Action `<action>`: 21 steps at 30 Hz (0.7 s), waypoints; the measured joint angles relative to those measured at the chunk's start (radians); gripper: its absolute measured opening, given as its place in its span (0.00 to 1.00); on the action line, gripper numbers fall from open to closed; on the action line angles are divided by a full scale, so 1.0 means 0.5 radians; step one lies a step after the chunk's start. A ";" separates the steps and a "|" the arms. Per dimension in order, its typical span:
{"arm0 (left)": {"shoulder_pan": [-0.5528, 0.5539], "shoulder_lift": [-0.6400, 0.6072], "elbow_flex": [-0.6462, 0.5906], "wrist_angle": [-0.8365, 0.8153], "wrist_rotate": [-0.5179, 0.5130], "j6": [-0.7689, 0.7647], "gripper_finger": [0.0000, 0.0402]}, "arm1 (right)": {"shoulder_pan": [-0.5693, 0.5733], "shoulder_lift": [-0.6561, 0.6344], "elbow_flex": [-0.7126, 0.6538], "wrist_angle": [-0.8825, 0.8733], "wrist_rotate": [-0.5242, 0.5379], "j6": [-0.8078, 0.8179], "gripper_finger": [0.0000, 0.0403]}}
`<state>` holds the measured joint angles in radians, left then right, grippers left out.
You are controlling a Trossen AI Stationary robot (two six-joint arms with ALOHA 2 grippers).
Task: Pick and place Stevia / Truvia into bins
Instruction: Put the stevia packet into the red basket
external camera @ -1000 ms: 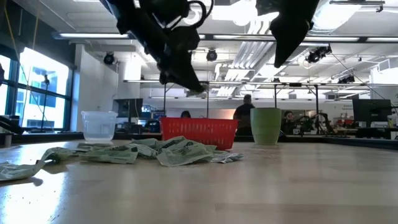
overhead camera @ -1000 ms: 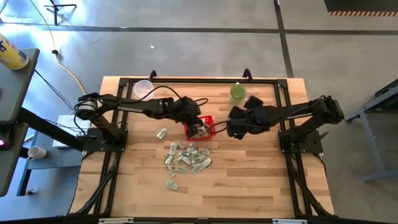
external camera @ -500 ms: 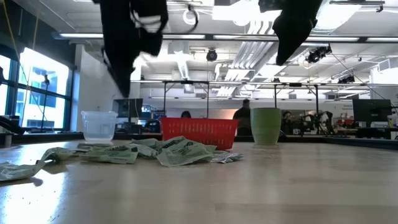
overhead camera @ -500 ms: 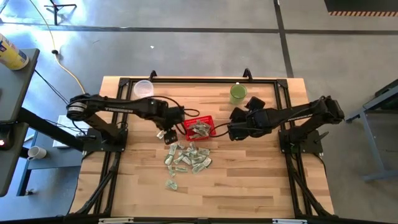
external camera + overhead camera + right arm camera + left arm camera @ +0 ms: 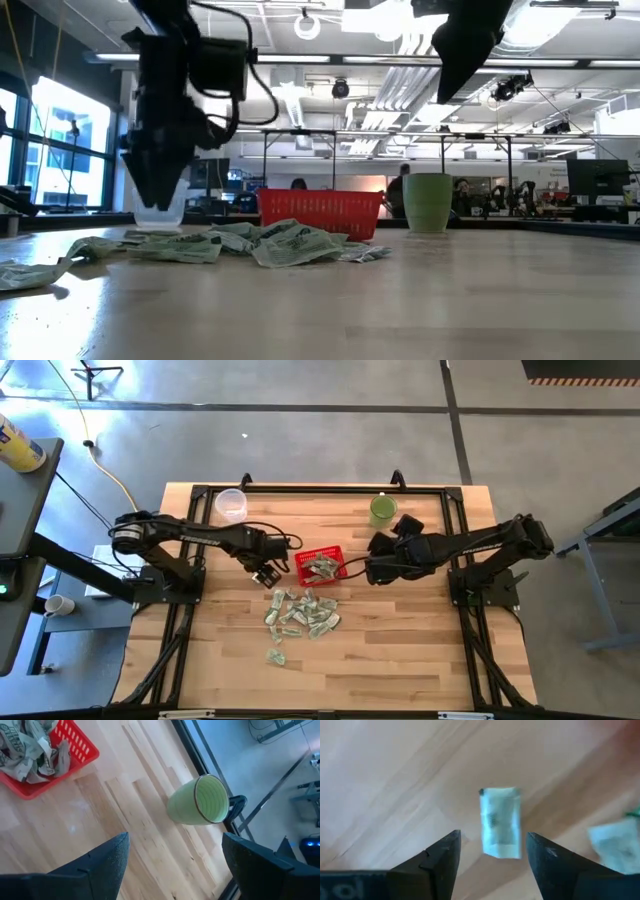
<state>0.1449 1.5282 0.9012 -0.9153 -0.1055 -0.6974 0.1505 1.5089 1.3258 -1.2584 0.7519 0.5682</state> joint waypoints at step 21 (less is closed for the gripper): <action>0.011 0.003 -0.298 0.515 -0.193 -0.022 0.30 | 0.000 0.000 0.000 0.012 -0.039 0.038 0.77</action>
<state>0.1502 1.5297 0.7520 -0.6578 -0.2021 -0.7086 0.1505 1.5089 1.3258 -1.2522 0.7322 0.5873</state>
